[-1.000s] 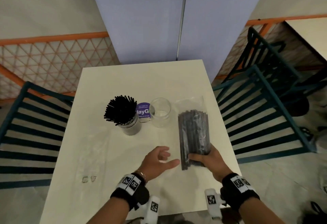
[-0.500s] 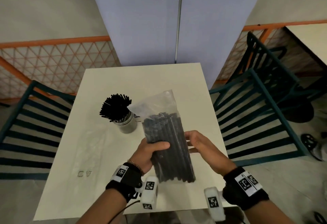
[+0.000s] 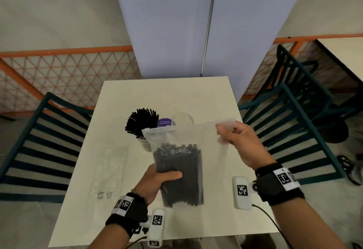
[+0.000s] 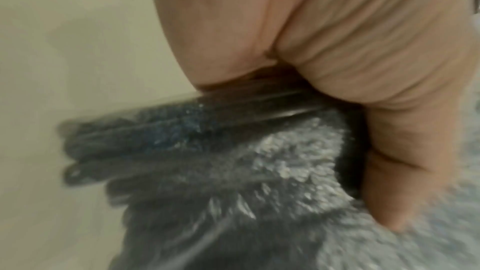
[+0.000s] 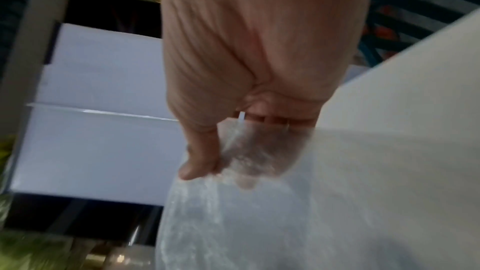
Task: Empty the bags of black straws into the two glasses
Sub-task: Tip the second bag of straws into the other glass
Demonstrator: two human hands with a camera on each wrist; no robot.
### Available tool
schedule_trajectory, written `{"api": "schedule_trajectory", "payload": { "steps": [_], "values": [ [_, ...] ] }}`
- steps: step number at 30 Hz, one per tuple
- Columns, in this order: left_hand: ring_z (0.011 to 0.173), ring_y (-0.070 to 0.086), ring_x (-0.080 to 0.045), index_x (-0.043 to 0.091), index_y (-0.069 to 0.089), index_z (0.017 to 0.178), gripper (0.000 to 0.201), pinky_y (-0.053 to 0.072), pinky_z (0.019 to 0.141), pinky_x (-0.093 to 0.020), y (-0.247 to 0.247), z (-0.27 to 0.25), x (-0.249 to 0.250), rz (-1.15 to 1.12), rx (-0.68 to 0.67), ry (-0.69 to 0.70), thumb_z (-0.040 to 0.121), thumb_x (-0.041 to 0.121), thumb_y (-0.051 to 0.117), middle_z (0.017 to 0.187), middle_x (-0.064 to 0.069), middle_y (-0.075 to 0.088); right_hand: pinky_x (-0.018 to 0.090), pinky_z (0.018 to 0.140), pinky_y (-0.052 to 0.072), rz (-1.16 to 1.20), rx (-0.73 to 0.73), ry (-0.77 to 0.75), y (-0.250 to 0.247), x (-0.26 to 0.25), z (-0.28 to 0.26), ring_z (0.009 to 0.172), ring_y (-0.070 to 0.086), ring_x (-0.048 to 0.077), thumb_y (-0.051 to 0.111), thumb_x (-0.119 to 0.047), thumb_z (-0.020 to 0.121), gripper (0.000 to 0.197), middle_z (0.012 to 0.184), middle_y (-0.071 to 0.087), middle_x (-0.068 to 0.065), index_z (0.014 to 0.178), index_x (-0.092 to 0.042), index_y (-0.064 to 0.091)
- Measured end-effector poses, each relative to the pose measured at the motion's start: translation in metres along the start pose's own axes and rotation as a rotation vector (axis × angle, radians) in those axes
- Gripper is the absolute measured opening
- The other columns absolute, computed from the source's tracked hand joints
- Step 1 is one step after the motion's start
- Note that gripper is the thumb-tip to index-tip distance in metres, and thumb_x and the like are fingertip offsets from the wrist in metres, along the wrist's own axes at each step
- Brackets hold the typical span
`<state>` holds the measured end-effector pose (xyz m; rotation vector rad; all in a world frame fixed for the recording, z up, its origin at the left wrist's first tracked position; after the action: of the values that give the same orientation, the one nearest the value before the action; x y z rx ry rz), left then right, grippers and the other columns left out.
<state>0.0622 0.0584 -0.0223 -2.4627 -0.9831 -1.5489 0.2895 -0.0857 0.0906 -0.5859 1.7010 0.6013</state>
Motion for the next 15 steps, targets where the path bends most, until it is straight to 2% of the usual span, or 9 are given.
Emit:
{"api": "schedule_trajectory", "payload": {
  "steps": [2, 4, 5, 7, 9, 12, 15],
  "values": [
    [0.116, 0.074, -0.029, 0.011, 0.078, 0.119, 0.059, 0.06, 0.093, -0.036, -0.018, 0.002, 0.0, 0.044, 0.052, 0.011, 0.063, 0.008, 0.098, 0.117, -0.008, 0.082, 0.031, 0.072, 0.055, -0.134, 0.007, -0.063, -0.001, -0.013, -0.009, 0.082, 0.07, 0.023, 0.082, -0.029, 0.083, 0.025, 0.091, 0.08, 0.006, 0.1, -0.01, 0.081],
    [0.112, 0.076, -0.023, 0.013, 0.078, 0.118, 0.069, 0.06, 0.092, -0.034, -0.029, 0.004, 0.002, 0.081, 0.081, 0.025, 0.055, 0.015, 0.104, 0.113, -0.003, 0.084, 0.03, 0.072, 0.055, -0.246, 0.007, -0.095, 0.004, -0.018, -0.016, 0.078, 0.071, 0.023, 0.081, -0.022, 0.089, 0.012, 0.09, 0.08, 0.01, 0.098, -0.014, 0.082],
    [0.107, 0.078, -0.019, 0.014, 0.078, 0.117, 0.067, 0.06, 0.088, -0.03, -0.033, 0.004, 0.006, 0.095, 0.101, 0.042, 0.055, 0.018, 0.104, 0.109, 0.0, 0.084, 0.028, 0.073, 0.055, -0.288, 0.011, -0.099, 0.007, -0.017, -0.019, 0.078, 0.072, 0.023, 0.081, -0.02, 0.09, 0.009, 0.089, 0.08, 0.009, 0.097, -0.015, 0.083],
    [0.096, 0.079, -0.014, 0.017, 0.078, 0.111, 0.045, 0.06, 0.078, -0.021, -0.041, 0.004, 0.017, 0.133, 0.161, 0.098, 0.07, 0.011, 0.096, 0.098, 0.005, 0.085, 0.026, 0.074, 0.056, -0.344, 0.032, -0.09, 0.009, -0.011, -0.024, 0.082, 0.074, 0.021, 0.079, -0.019, 0.092, 0.009, 0.09, 0.082, 0.005, 0.1, -0.018, 0.084],
    [0.088, 0.077, -0.012, 0.02, 0.078, 0.107, 0.031, 0.06, 0.073, -0.019, -0.049, 0.001, 0.031, 0.146, 0.213, 0.164, 0.082, 0.004, 0.088, 0.092, 0.006, 0.085, 0.027, 0.078, 0.059, -0.38, 0.069, -0.076, 0.008, -0.006, -0.03, 0.089, 0.076, 0.022, 0.075, -0.021, 0.095, 0.012, 0.094, 0.083, -0.002, 0.103, -0.019, 0.084],
    [0.09, 0.076, -0.006, 0.022, 0.082, 0.107, 0.023, 0.06, 0.08, -0.019, -0.056, -0.009, 0.055, 0.152, 0.234, 0.264, 0.091, 0.006, 0.081, 0.099, 0.005, 0.085, 0.029, 0.088, 0.06, -0.368, 0.127, -0.032, 0.002, -0.001, -0.04, 0.1, 0.076, 0.013, 0.07, -0.025, 0.098, 0.017, 0.103, 0.083, -0.009, 0.11, -0.023, 0.083],
    [0.094, 0.077, -0.005, 0.017, 0.085, 0.106, 0.016, 0.059, 0.086, -0.016, -0.06, -0.016, 0.07, 0.165, 0.232, 0.329, 0.092, 0.012, 0.08, 0.103, 0.001, 0.085, 0.027, 0.086, 0.056, -0.334, 0.15, -0.004, -0.004, 0.002, -0.049, 0.107, 0.075, 0.012, 0.069, -0.027, 0.098, 0.018, 0.111, 0.082, -0.012, 0.11, -0.026, 0.083]
  ]
}}
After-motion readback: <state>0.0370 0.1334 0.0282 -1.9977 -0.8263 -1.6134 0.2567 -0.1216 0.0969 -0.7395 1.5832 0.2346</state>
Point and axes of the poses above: each hand's wrist, its own z-axis towards the middle knuckle, its own y-axis out of the palm, x = y × z, the point moved 10 cm from there along z, towards the middle knuckle
